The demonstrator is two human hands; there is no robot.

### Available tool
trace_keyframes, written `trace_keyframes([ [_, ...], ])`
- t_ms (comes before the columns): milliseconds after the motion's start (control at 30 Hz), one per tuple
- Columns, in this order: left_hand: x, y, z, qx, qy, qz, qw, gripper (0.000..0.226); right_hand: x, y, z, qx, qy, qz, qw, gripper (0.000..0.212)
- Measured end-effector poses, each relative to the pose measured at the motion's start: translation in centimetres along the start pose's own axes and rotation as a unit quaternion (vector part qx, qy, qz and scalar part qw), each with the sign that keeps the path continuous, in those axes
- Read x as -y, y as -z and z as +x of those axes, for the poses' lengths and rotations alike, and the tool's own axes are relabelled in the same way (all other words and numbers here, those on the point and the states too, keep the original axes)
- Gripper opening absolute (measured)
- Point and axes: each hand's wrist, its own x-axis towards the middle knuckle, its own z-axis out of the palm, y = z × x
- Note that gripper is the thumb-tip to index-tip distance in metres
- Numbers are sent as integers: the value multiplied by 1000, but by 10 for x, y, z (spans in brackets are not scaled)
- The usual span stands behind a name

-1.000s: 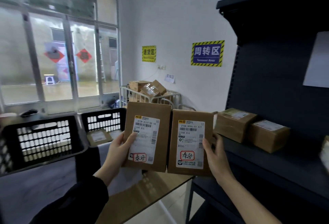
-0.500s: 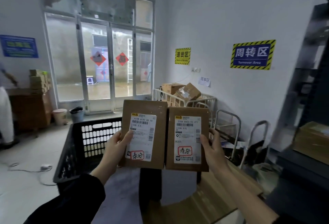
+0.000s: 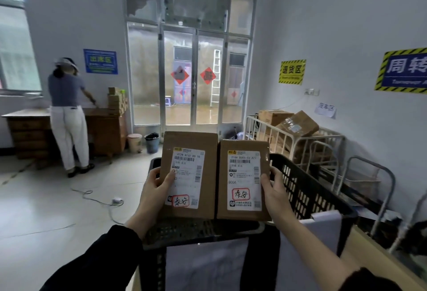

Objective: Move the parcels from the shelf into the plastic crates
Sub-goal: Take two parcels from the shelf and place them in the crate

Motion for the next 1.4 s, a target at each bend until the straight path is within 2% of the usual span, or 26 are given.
trace_keyframes([
  [100, 9, 5, 31, -15, 9, 18, 1000, 32, -10, -25, 31, 19, -14, 1, 1000, 21],
  [200, 24, 3, 63, -39, 21, 33, 998, 37, -23, -47, 67, 34, -15, -7, 999, 31],
  [367, 56, -4, 117, -69, 58, 51, 995, 36, -60, -75, 120, 67, -56, -19, 996, 34],
  [633, 101, -3, 178, -100, 105, 124, 982, 50, -120, -121, 180, 72, -113, -17, 991, 43],
  [800, 125, -1, 190, -109, 139, 157, 972, 53, -143, -139, 190, 83, -149, -28, 985, 41],
  [1067, 169, -5, 180, -104, 204, 174, 958, 40, -179, -149, 185, 103, -186, -67, 975, 43],
  [1300, 204, -5, 183, -110, 266, 262, 921, 47, -210, -157, 184, 115, -242, -89, 959, 46],
  [1400, 218, -1, 185, -107, 271, 275, 916, 51, -229, -164, 183, 119, -276, -98, 949, 48],
])
